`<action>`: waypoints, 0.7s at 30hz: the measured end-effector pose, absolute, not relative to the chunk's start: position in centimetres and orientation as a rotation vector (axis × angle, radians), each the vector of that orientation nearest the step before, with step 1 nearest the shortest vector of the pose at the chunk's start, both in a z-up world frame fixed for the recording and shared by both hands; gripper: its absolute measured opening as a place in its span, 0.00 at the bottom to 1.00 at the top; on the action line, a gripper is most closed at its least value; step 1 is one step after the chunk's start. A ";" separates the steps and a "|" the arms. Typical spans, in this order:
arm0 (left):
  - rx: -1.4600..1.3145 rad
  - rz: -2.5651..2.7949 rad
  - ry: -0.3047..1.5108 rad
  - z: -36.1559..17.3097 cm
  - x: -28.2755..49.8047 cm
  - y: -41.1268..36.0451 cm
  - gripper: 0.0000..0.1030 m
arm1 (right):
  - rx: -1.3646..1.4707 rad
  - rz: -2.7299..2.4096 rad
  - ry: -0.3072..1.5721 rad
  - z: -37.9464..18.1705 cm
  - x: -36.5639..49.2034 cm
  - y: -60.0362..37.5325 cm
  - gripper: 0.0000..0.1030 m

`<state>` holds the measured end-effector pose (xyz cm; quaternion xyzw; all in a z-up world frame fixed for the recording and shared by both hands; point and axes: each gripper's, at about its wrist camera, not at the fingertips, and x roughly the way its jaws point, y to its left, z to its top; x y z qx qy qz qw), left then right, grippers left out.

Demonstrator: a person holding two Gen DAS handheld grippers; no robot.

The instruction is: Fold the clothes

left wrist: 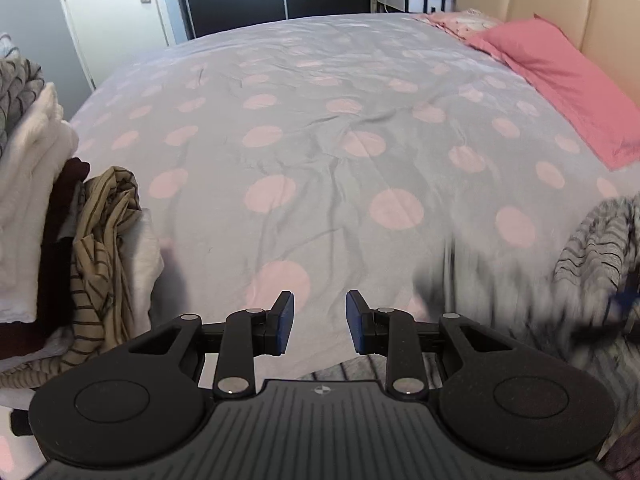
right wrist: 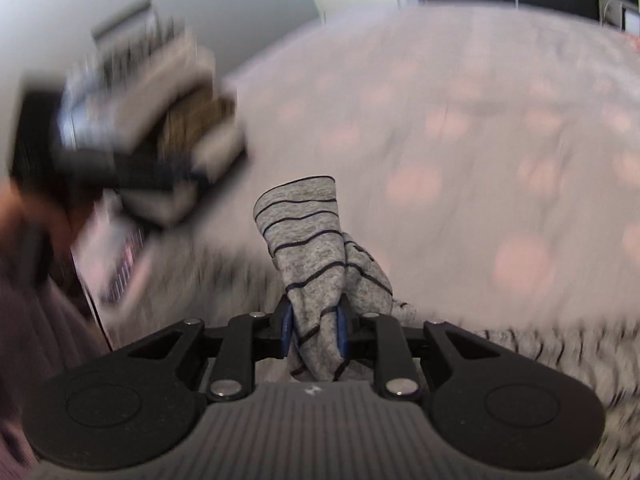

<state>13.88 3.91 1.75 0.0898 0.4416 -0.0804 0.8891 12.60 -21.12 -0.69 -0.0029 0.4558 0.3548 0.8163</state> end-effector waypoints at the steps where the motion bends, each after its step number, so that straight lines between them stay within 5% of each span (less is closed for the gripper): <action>1: 0.198 -0.183 0.916 1.6 13.7 3.6 0.26 | -0.017 0.748 1.000 -1.9 11.9 -21.0 0.26; 5: 0.226 -0.279 0.905 1.0 13.0 1.7 0.28 | -0.055 0.730 1.057 -3.8 8.9 -21.8 0.37; 9: 0.239 -0.387 0.909 -0.1 12.9 -0.9 0.44 | -0.022 0.711 1.059 -3.3 7.1 -24.1 0.56; 19: 0.374 -0.460 1.035 -6.9 14.7 -6.6 0.44 | 0.092 0.263 0.926 0.0 8.0 -38.4 0.58; 21: 0.320 -0.460 1.100 -8.0 15.5 -6.6 0.35 | 0.193 0.097 0.903 -0.2 8.8 -43.6 0.57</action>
